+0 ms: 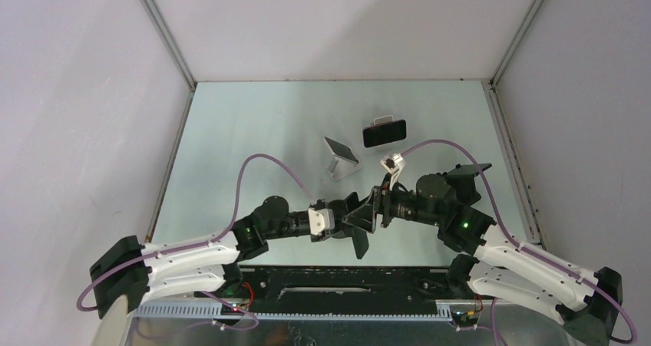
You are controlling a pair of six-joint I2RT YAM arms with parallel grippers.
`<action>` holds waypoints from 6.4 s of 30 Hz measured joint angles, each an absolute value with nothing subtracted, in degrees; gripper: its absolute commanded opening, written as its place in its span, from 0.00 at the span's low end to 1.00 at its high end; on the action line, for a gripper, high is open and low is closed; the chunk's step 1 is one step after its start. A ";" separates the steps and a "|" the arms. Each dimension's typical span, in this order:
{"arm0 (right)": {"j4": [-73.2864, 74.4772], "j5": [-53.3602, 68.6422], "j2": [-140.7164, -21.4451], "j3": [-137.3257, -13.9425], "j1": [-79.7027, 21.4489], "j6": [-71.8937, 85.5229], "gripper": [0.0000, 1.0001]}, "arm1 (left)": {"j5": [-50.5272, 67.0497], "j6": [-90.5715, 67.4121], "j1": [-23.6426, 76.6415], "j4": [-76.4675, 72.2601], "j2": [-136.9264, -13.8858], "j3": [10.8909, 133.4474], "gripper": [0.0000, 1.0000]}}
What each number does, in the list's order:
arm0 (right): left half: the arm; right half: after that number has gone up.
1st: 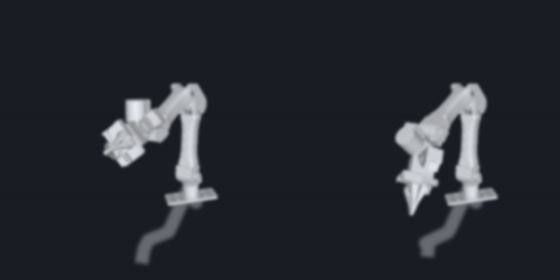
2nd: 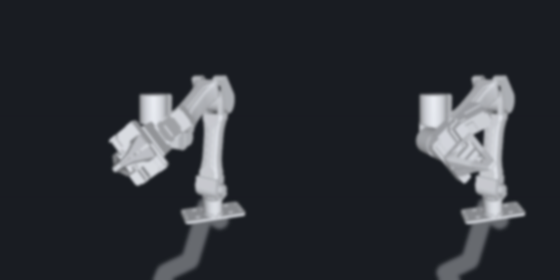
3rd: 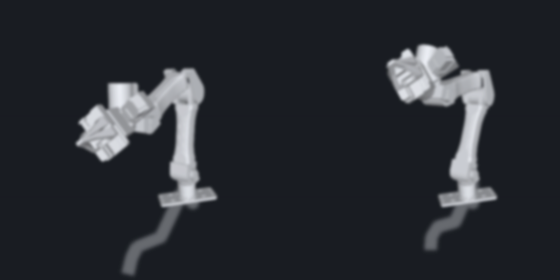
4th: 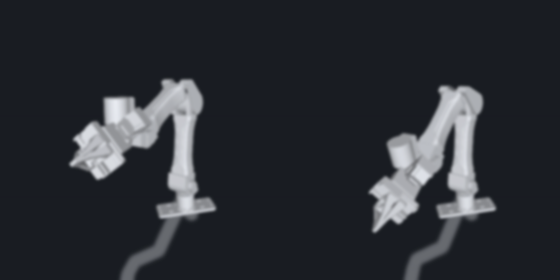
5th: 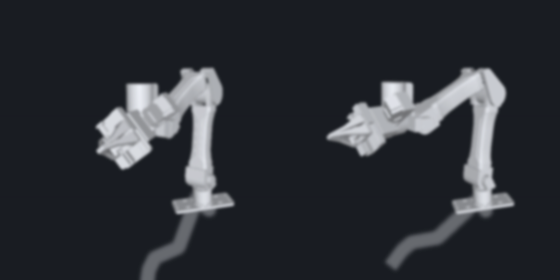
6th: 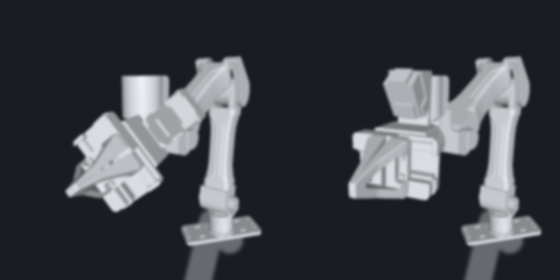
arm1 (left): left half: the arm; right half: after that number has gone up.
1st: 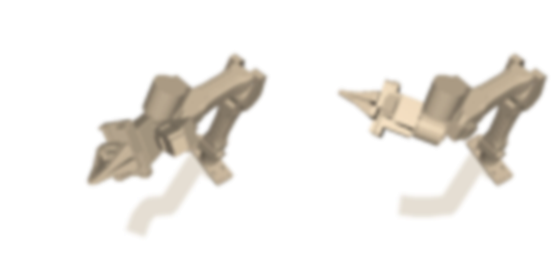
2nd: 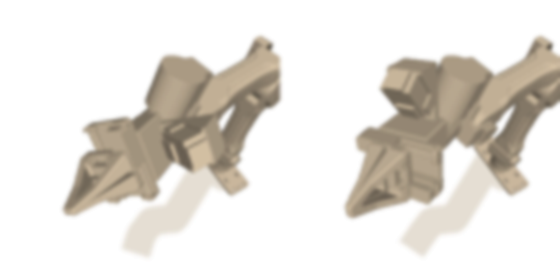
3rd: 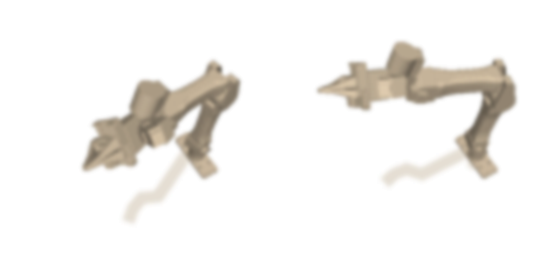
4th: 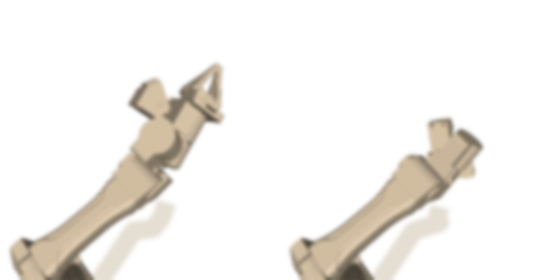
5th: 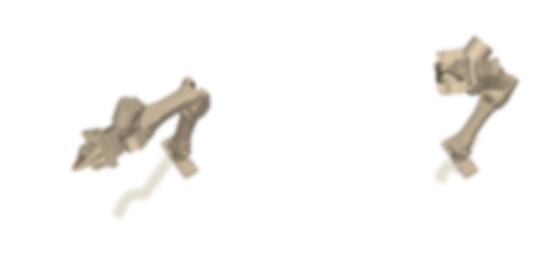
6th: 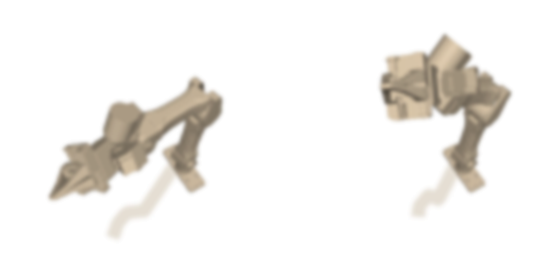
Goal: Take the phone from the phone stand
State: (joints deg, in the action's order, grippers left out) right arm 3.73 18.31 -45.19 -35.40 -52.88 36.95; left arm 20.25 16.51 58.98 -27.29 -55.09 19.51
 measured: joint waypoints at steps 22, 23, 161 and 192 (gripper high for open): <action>1.89 20.99 -43.75 -35.40 -52.12 23.64 0.00 | 33.06 11.66 55.24 -34.00 -61.52 20.16 0.00; 1.76 21.67 -43.62 -35.40 -52.23 22.15 0.00 | 33.69 11.40 55.24 -33.95 -61.52 20.16 0.00; 16.29 20.53 -35.09 -37.41 -51.24 10.17 0.96 | 12.19 0.64 63.02 -2.33 -36.21 24.10 0.00; 2.87 36.47 -49.32 -40.53 -56.40 -2.20 0.97 | 20.91 -2.55 63.05 -5.34 -39.46 24.05 0.00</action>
State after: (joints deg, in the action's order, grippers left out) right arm 2.87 36.47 -49.32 -40.53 -56.40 -2.20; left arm 20.91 -2.55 63.05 -5.34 -39.46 24.05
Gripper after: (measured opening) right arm 0.967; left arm 0.322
